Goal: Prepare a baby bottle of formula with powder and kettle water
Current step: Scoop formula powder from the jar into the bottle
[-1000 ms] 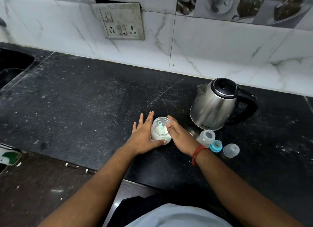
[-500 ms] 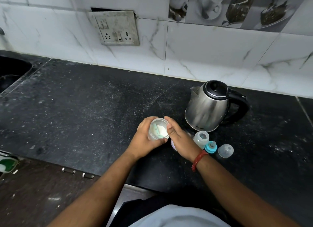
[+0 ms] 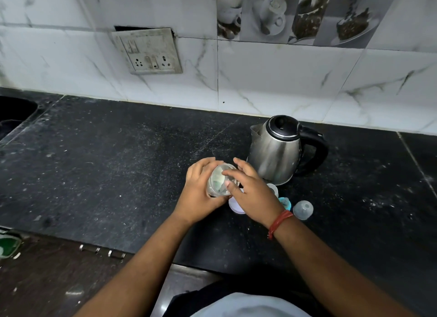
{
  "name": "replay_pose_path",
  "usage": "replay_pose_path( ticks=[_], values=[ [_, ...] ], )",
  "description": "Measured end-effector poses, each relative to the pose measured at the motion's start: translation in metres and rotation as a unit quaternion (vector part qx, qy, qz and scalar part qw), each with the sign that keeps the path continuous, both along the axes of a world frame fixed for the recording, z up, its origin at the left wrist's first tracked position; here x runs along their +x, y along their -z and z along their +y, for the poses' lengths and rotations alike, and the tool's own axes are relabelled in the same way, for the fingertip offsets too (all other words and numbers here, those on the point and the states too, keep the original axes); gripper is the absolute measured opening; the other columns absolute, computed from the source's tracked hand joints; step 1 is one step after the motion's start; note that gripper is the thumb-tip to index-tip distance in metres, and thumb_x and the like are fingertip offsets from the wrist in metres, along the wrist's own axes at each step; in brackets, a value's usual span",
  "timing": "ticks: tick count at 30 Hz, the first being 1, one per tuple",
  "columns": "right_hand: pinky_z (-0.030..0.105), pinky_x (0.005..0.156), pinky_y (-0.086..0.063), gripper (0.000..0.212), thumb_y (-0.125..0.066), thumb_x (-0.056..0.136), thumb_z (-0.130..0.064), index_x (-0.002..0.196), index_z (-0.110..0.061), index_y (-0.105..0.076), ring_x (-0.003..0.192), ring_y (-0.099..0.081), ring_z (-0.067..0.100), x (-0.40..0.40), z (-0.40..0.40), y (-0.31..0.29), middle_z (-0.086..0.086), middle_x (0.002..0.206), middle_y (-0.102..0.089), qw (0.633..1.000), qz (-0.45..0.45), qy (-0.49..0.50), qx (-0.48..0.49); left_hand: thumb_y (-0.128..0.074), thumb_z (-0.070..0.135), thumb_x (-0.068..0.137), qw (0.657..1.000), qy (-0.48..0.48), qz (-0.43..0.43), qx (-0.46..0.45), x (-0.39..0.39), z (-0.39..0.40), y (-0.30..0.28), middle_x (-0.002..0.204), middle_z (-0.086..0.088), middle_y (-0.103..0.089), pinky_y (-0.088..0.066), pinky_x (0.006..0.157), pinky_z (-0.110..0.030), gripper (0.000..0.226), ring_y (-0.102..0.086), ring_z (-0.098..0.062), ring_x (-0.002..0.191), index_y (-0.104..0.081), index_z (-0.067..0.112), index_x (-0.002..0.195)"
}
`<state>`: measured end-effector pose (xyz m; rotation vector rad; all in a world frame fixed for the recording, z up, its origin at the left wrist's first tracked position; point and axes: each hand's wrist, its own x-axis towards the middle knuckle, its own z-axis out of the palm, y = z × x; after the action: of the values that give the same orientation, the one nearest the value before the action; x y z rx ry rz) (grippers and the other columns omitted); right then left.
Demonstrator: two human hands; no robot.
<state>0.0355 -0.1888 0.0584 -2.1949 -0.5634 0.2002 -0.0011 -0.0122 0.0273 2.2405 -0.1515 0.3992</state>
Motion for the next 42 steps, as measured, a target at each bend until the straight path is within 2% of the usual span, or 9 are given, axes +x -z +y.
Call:
replay_pose_path(
  ticks=[2,6,11,16,18,22,27,35,42],
  values=[
    [0.036,0.123,-0.025,0.035,-0.061,0.098,-0.027,0.133,-0.025,-0.063,0.151,-0.025,0.017,0.002,-0.001,-0.006,0.001,0.164,-0.028,0.999,-0.02,0.015,-0.048,-0.075,0.047,0.079,0.999,0.008,-0.026,0.033,0.0,-0.007,-0.003,0.148,0.003,-0.045,-0.019,0.116,-0.012,0.068,-0.035,-0.018,0.141,-0.052,0.028,0.14],
    [0.042,0.124,-0.02,0.034,-0.064,0.093,-0.028,0.126,-0.02,-0.068,0.154,-0.013,0.023,0.002,0.001,-0.02,0.002,0.165,-0.026,0.987,-0.076,0.054,-0.129,-0.083,0.03,0.079,0.993,0.025,-0.087,0.081,0.003,-0.023,-0.012,0.148,-0.004,-0.047,-0.027,0.121,-0.033,0.067,-0.039,-0.028,0.142,-0.055,0.022,0.14],
    [0.047,0.122,-0.022,0.03,-0.064,0.089,-0.026,0.116,-0.019,-0.074,0.151,-0.023,0.026,-0.002,0.003,-0.028,0.001,0.16,-0.037,0.977,-0.112,0.13,-0.128,-0.083,0.029,0.081,0.99,0.016,-0.108,0.092,0.006,-0.035,-0.019,0.15,-0.006,-0.046,-0.031,0.12,-0.039,0.067,-0.038,-0.032,0.142,-0.052,0.025,0.14],
    [0.048,0.119,-0.03,0.025,-0.067,0.087,-0.024,0.109,-0.018,-0.076,0.145,-0.032,0.023,0.003,0.001,-0.023,0.0,0.152,-0.047,0.978,-0.132,0.108,-0.119,-0.083,0.028,0.079,0.986,0.025,-0.114,0.119,0.008,-0.034,-0.02,0.15,-0.008,-0.046,-0.033,0.119,-0.045,0.069,-0.037,-0.033,0.143,-0.051,0.023,0.141],
    [0.049,0.117,-0.032,0.025,-0.066,0.086,-0.022,0.108,-0.017,-0.077,0.142,-0.036,0.024,0.005,0.0,-0.023,0.0,0.147,-0.052,0.98,-0.136,0.093,-0.107,-0.084,0.025,0.078,0.988,0.023,-0.104,0.112,0.007,-0.033,-0.019,0.15,-0.006,-0.046,-0.033,0.119,-0.042,0.07,-0.037,-0.032,0.142,-0.053,0.023,0.14],
    [0.049,0.109,-0.042,0.016,-0.071,0.082,-0.021,0.097,-0.024,-0.077,0.13,-0.047,0.026,0.004,-0.003,-0.024,0.003,0.137,-0.058,0.985,-0.143,0.066,-0.068,-0.084,0.025,0.077,0.996,0.006,-0.072,0.044,0.006,-0.029,-0.014,0.149,-0.003,-0.045,-0.027,0.119,-0.023,0.072,-0.039,-0.025,0.14,-0.053,0.02,0.141],
    [0.043,0.107,-0.044,0.009,-0.073,0.087,-0.021,0.095,-0.024,-0.074,0.13,-0.047,0.021,0.007,-0.017,-0.029,-0.001,0.139,-0.055,0.986,-0.146,0.054,-0.059,-0.081,0.042,0.076,0.999,-0.002,-0.05,0.017,0.006,-0.018,-0.006,0.151,-0.001,-0.044,-0.025,0.119,-0.022,0.077,-0.039,-0.021,0.141,-0.049,0.024,0.143],
    [0.048,0.103,-0.046,0.011,-0.07,0.088,-0.025,0.094,-0.021,-0.079,0.125,-0.053,0.025,0.013,-0.019,-0.027,0.002,0.132,-0.061,0.973,-0.198,0.038,-0.108,-0.083,0.045,0.075,0.999,0.011,-0.043,-0.007,0.007,-0.021,-0.003,0.152,0.005,-0.042,-0.024,0.117,-0.016,0.08,-0.038,-0.021,0.142,-0.047,0.027,0.144],
    [0.047,0.108,-0.041,0.009,-0.073,0.087,-0.025,0.093,-0.025,-0.08,0.129,-0.048,0.025,0.016,-0.018,-0.029,0.001,0.136,-0.059,0.974,-0.177,0.042,-0.138,-0.085,0.041,0.075,0.999,0.026,-0.047,-0.005,0.008,-0.024,-0.001,0.152,0.005,-0.042,-0.023,0.116,-0.015,0.079,-0.039,-0.022,0.142,-0.046,0.028,0.143]
  ],
)
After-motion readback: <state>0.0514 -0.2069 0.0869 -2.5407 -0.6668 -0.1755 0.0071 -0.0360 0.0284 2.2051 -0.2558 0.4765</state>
